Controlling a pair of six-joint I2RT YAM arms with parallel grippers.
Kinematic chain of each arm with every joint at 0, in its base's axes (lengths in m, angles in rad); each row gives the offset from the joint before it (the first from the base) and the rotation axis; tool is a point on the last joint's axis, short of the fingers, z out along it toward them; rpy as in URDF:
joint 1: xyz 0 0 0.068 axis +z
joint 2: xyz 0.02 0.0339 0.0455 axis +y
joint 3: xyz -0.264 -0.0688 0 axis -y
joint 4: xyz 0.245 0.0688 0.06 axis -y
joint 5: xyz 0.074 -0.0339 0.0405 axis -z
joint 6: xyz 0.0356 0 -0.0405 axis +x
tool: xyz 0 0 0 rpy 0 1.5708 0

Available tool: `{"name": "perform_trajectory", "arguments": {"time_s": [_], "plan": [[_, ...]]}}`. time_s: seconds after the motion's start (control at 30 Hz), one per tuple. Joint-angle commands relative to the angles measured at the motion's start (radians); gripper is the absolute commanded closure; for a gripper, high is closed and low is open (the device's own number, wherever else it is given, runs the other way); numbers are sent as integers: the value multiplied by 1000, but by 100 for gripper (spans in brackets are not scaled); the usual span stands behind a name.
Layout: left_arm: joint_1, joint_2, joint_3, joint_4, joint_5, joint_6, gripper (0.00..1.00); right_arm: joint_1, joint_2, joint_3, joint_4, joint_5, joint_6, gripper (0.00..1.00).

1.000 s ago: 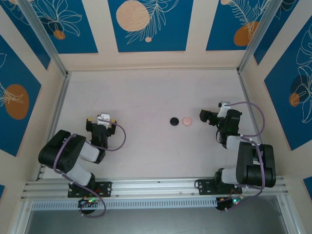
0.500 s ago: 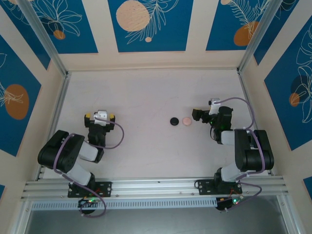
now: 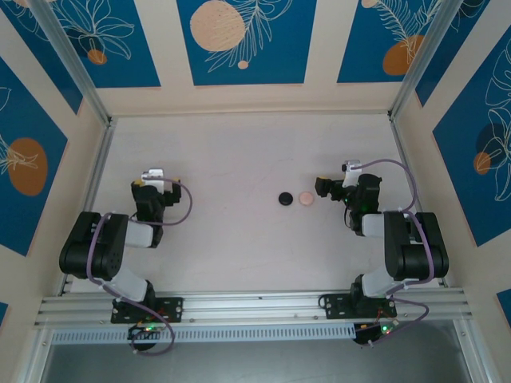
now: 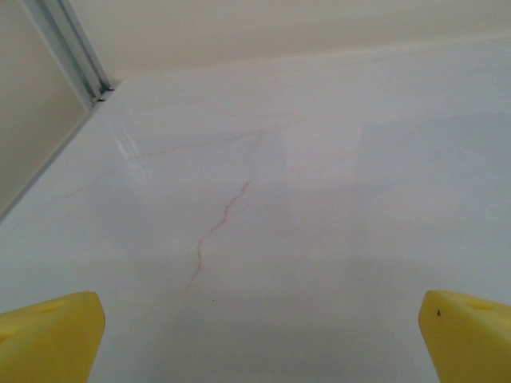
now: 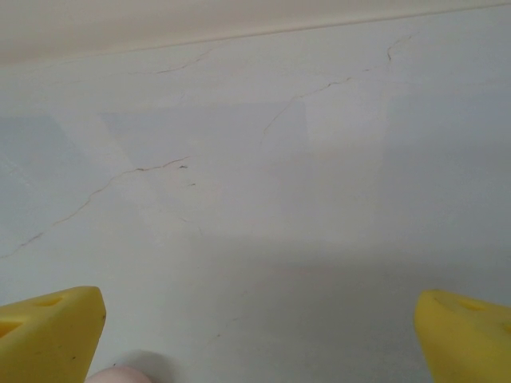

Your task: Insert wireless bluetooth earbuds into charging case

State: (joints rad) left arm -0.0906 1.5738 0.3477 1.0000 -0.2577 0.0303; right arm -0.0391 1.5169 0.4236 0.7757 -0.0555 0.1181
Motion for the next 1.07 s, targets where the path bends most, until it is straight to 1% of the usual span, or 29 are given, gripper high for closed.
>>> {"name": "perform_trajectory", "arguments": {"time_s": [0.0, 1.03], "plan": [[5, -14, 5, -24, 37, -20, 0, 5, 8, -8, 33, 11, -26, 1], [6, -15, 9, -32, 48, -16, 0, 5, 8, -9, 33, 9, -27, 1]]}}
